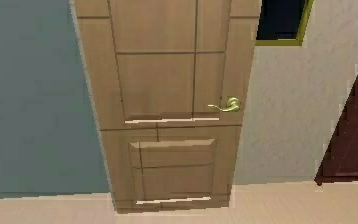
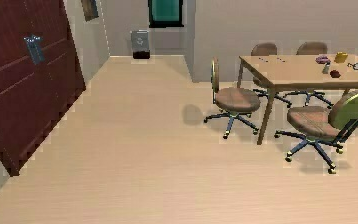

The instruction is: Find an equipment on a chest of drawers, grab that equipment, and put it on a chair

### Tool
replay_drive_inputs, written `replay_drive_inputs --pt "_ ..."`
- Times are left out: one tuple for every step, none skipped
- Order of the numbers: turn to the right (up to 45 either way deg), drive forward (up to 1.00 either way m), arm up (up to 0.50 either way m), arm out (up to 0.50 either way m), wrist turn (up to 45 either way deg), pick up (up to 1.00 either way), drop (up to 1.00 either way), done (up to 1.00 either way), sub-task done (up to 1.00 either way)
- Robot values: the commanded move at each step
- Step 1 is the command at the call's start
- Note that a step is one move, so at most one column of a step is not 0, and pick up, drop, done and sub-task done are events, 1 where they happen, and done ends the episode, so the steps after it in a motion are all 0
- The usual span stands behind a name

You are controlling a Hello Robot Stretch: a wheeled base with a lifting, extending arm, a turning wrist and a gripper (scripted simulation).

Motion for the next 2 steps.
replay_drive_inputs --pt "0.0 0.4 0.0 0.0 0.0 0.0 0.0 0.0 0.0" --pt "-45.0 0.0 0.0 0.0 0.0 0.0 0.0 0.0 0.0"
